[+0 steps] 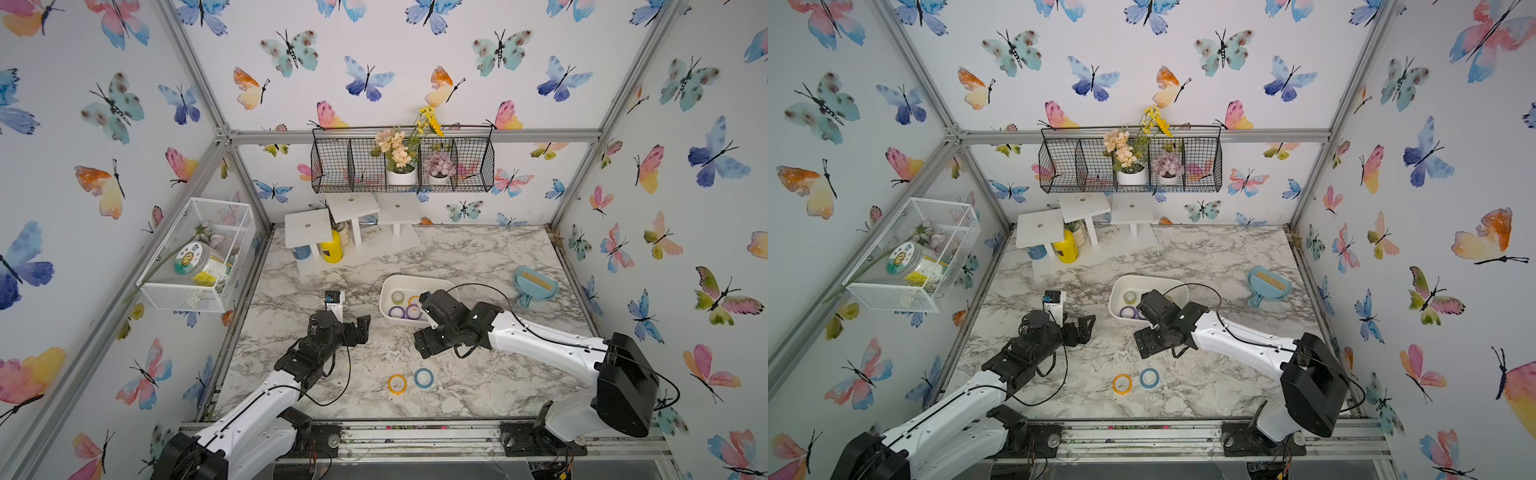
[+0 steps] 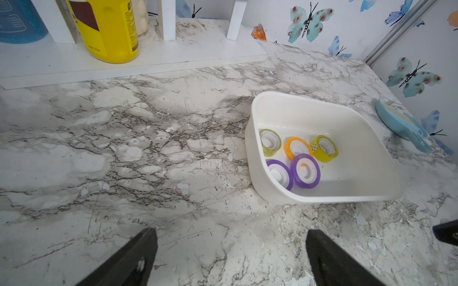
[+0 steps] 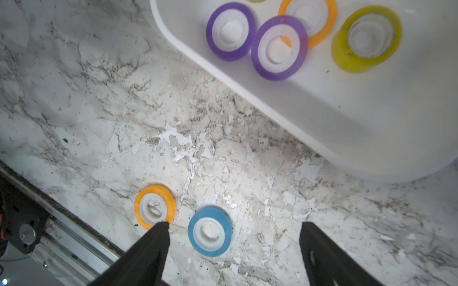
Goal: Put the transparent tape into the storage box
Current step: Pick up the tape at the center of the board.
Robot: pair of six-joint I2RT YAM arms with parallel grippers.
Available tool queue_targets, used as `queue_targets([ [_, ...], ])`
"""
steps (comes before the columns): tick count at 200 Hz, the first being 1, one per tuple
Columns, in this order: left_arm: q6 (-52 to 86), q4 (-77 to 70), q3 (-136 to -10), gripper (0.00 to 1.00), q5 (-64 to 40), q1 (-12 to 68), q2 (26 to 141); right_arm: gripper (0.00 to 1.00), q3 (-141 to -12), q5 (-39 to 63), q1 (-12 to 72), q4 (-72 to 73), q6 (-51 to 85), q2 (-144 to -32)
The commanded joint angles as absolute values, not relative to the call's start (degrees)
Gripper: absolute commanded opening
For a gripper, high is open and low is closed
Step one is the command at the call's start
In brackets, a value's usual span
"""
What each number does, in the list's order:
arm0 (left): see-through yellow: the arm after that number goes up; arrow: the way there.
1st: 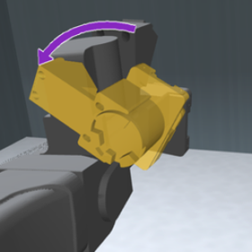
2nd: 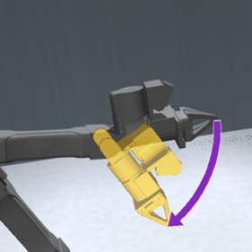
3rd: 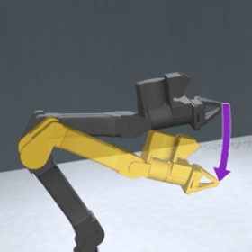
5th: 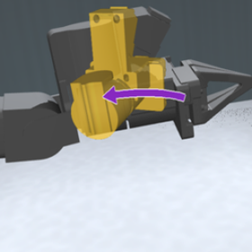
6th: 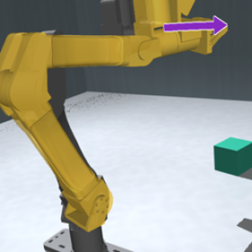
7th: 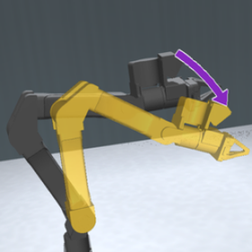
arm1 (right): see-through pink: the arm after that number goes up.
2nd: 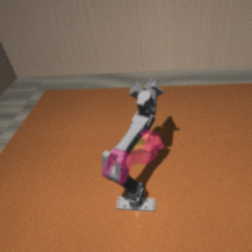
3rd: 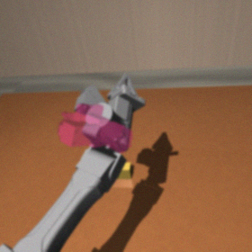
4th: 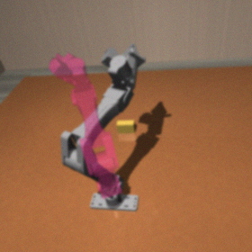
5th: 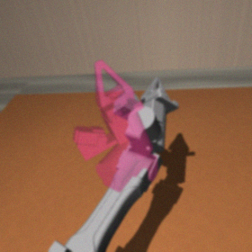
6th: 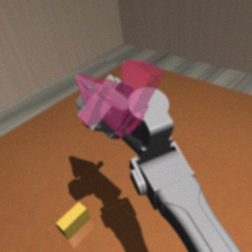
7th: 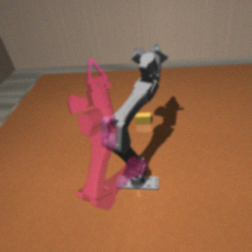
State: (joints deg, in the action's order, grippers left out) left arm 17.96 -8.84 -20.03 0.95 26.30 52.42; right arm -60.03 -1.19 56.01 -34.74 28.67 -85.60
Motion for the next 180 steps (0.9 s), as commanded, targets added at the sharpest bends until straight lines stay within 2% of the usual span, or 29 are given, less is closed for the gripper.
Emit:
queue_targets([
  [1, 17.27, -9.93, -19.67, 0.99, 0.86, 26.11, 53.16, 0.89, -57.65, -1.01, 59.15, -33.69, 33.34, -84.46],
  [68, 17.27, -9.99, -19.76, 0.99, 1.23, 26.11, 53.66, 0.89, -57.52, -2.68, 67.59, -35.88, 38.57, -92.00],
  [121, 17.40, -9.84, -19.93, 0.99, 1.27, 26.13, 54.24, 0.89, -58.07, -3.58, 68.07, -36.71, 38.94, -95.29],
  [180, 17.41, -9.94, -19.96, 0.99, 1.27, 26.10, 54.49, 0.84, -59.35, -6.23, 68.03, -37.62, 39.23, -97.42],
])
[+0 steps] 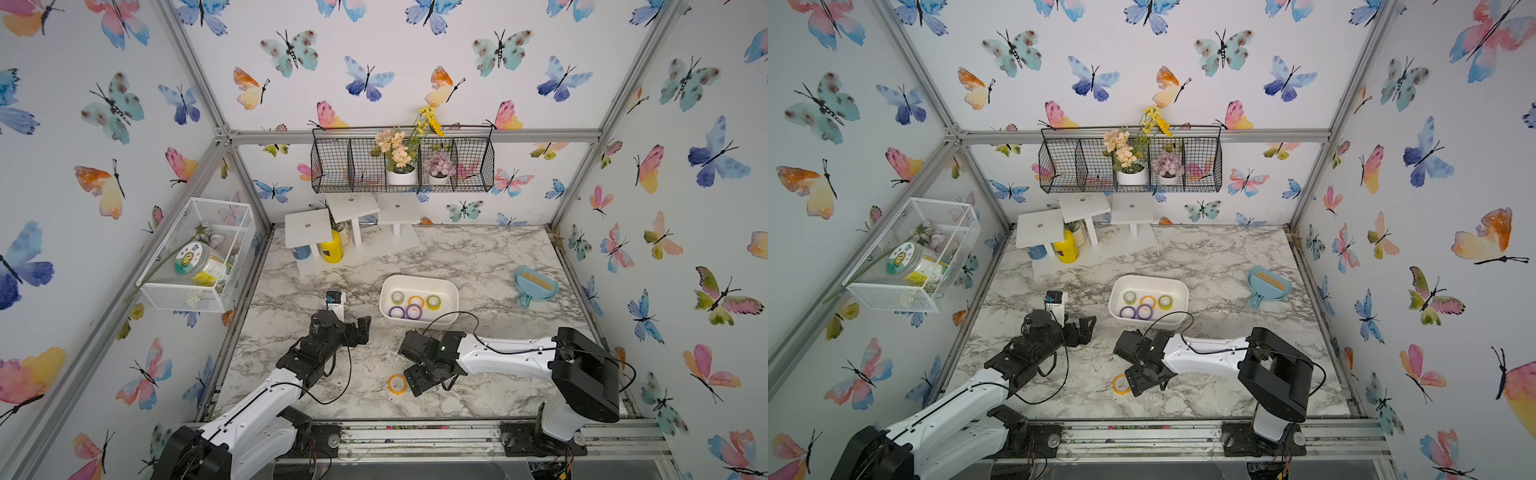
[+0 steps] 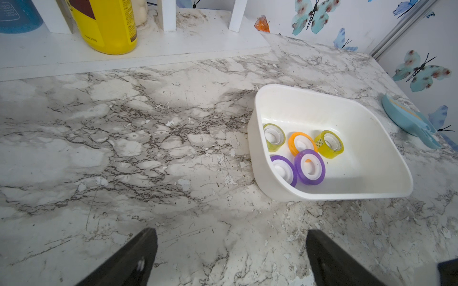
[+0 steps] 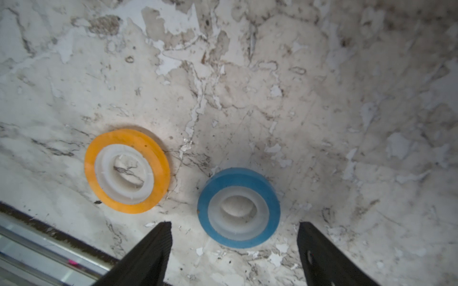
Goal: Put the transparent tape into the storage box
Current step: Pick up the tape at the center of the board.
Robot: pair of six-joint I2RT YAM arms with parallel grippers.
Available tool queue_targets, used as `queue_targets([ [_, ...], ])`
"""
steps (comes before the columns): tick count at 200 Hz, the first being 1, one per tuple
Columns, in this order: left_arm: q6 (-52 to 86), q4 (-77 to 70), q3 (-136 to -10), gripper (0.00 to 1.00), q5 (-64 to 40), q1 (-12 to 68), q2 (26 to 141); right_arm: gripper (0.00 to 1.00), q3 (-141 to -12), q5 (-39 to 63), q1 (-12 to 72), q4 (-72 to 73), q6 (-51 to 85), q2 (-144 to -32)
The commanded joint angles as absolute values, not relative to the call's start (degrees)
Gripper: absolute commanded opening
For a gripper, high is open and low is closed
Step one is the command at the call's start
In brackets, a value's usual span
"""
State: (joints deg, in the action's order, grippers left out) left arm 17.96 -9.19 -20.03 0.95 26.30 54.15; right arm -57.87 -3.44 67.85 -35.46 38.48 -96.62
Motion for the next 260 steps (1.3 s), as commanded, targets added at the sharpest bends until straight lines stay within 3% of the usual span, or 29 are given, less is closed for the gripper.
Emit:
queue_targets([
  [1, 17.41, -9.98, -19.96, 0.99, 1.29, 26.10, 54.49, 0.84, -59.34, -6.28, 68.07, -37.62, 39.26, -97.45],
  [205, 17.48, -9.86, -20.22, 0.99, 1.46, 26.17, 55.37, 0.69, -60.10, -5.28, 68.09, -36.94, 38.23, -101.59],
  [260, 17.49, -9.84, -20.26, 0.99, 1.46, 26.17, 55.37, 0.69, -59.86, -5.63, 68.11, -37.82, 38.64, -102.38],
])
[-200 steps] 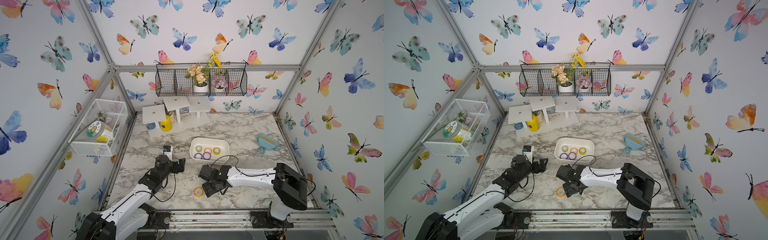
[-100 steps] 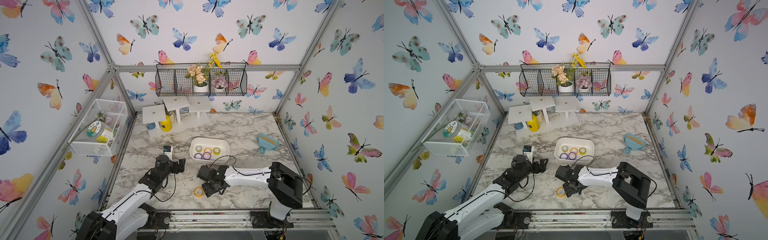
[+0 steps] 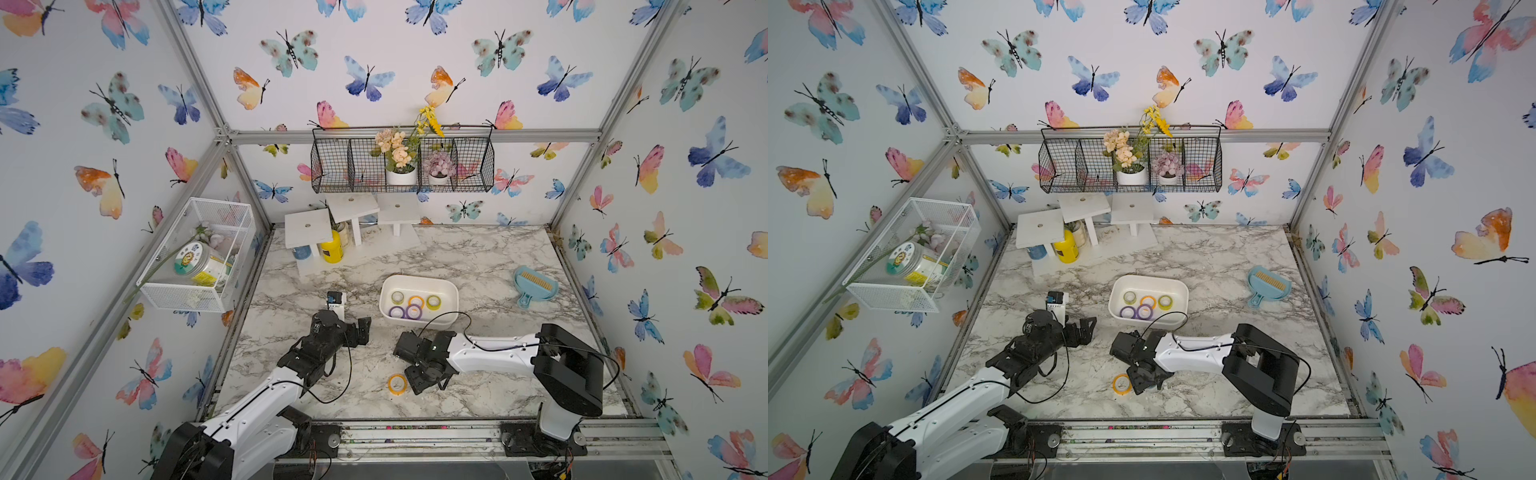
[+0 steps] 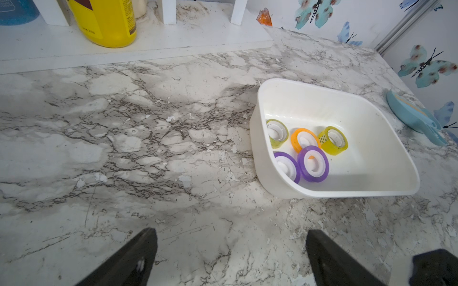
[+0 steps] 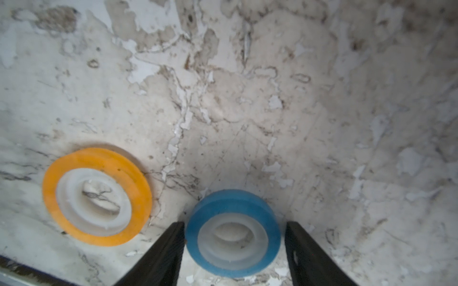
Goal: Put the transparent tape into the storage box
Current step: Pick up the tape at the center of the board.
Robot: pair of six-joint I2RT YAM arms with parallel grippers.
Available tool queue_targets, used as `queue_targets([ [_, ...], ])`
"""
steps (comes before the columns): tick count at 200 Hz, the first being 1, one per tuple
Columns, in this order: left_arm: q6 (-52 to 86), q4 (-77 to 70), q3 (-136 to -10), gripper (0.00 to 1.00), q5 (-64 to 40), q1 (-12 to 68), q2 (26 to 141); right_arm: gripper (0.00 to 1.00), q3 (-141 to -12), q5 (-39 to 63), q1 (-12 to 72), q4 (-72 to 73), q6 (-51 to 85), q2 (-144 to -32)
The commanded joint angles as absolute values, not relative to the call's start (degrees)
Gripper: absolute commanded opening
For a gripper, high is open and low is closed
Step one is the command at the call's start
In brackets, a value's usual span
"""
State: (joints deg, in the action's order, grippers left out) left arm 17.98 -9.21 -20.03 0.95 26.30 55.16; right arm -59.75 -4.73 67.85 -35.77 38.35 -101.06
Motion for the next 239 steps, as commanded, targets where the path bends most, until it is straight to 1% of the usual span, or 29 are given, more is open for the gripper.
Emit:
queue_targets([
  [1, 17.49, -9.84, -20.24, 0.99, 1.43, 26.14, 55.37, 0.69, -59.86, -5.58, 68.11, -37.81, 38.66, -102.39],
  [22, 17.48, -9.80, -20.22, 0.99, 1.47, 26.13, 55.37, 0.68, -59.84, -5.62, 68.07, -37.96, 38.74, -102.64],
  [36, 17.49, -9.84, -20.30, 0.99, 1.47, 26.17, 55.37, 0.66, -59.94, -5.62, 68.09, -38.36, 38.81, -102.76],
  [71, 17.47, -9.82, -20.22, 0.99, 1.48, 26.17, 55.28, 0.63, -59.94, -5.54, 68.05, -38.70, 38.98, -102.40],
  [111, 17.49, -9.77, -20.30, 0.99, 1.48, 26.14, 55.20, 0.62, -60.06, -5.27, 68.03, -39.18, 39.20, -101.08],
  [172, 17.49, -9.96, -20.30, 0.99, 1.41, 26.13, 55.35, 0.61, -62.74, -7.45, 67.69, -42.82, 38.35, -98.98],
  [202, 17.48, -10.01, -20.27, 0.99, 1.48, 26.18, 55.37, 0.61, -63.96, -7.68, 66.55, -43.83, 36.56, -96.86],
  [239, 17.49, -9.93, -20.27, 0.99, 1.45, 26.18, 55.37, 0.60, -66.30, -8.01, 60.03, -44.90, 32.40, -93.18],
])
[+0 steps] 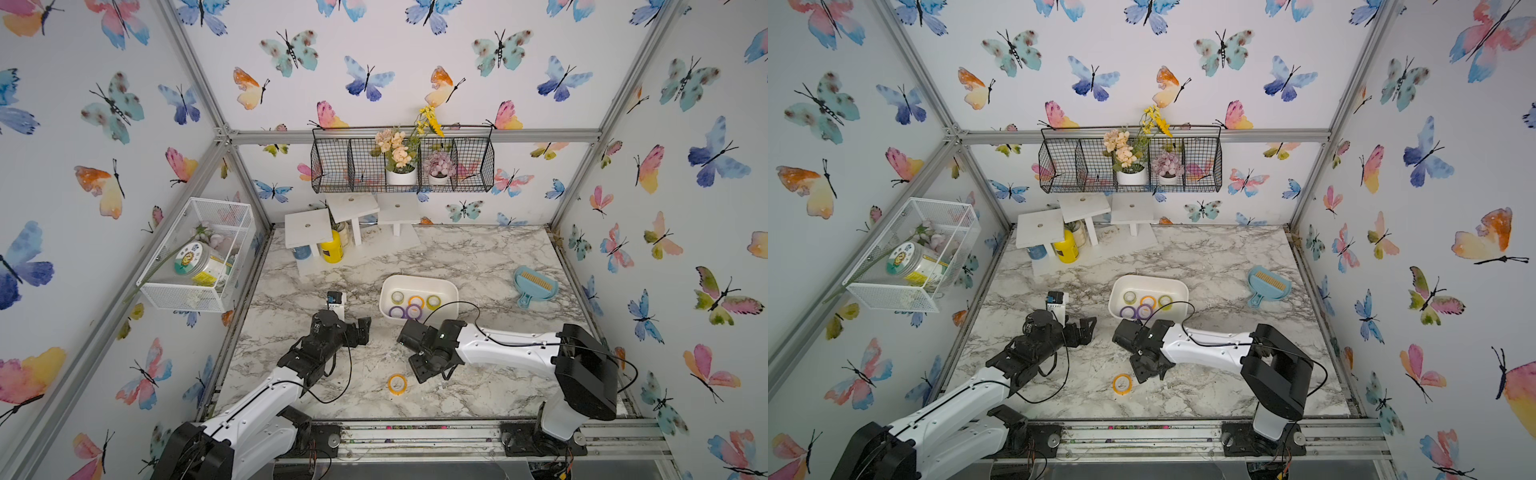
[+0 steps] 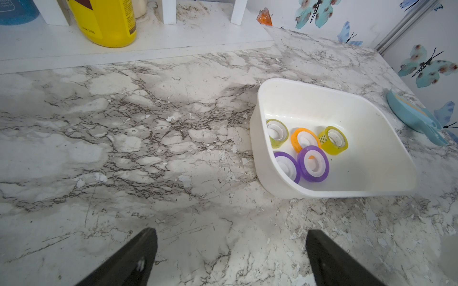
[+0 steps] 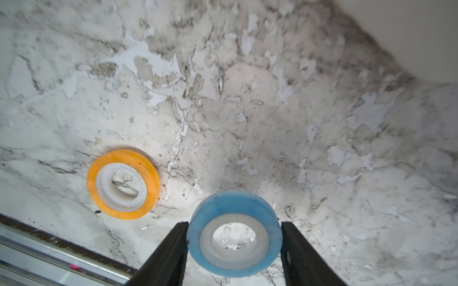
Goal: Put the transparent tape into the storage box
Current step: Pick up the tape at the center of the board, then place the tape in the storage box.
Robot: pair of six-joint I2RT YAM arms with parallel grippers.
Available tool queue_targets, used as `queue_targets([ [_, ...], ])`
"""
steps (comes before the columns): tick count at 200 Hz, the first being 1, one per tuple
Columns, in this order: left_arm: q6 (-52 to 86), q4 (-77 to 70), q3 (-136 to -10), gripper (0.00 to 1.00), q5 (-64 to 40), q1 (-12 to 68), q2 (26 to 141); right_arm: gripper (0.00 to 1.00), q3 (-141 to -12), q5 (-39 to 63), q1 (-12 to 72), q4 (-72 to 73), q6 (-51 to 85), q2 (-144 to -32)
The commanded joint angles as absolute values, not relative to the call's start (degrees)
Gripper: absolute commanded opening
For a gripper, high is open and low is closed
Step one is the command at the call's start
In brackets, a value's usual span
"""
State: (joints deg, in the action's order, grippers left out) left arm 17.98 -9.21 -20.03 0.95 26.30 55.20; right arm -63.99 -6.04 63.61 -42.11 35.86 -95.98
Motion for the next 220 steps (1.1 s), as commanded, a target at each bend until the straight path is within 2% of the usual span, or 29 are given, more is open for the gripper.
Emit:
queue_targets([
  [1, 17.49, -9.93, -20.29, 0.99, 1.47, 26.14, 55.37, 0.60, -66.37, -8.00, 59.81, -44.91, 32.29, -93.08],
  [59, 17.47, -9.80, -20.34, 0.99, 1.39, 26.13, 55.28, 0.60, -72.72, -8.00, 49.20, -45.18, 24.29, -90.68],
  [126, 17.42, -9.71, -20.31, 0.99, 1.40, 26.18, 55.11, 0.60, -79.11, -3.17, 40.88, -40.80, 18.56, -99.36],
  [220, 17.42, -9.49, -20.30, 0.99, 1.36, 26.12, 54.51, 0.60, -82.85, -1.11, 38.14, -38.55, 17.05, -110.60],
])
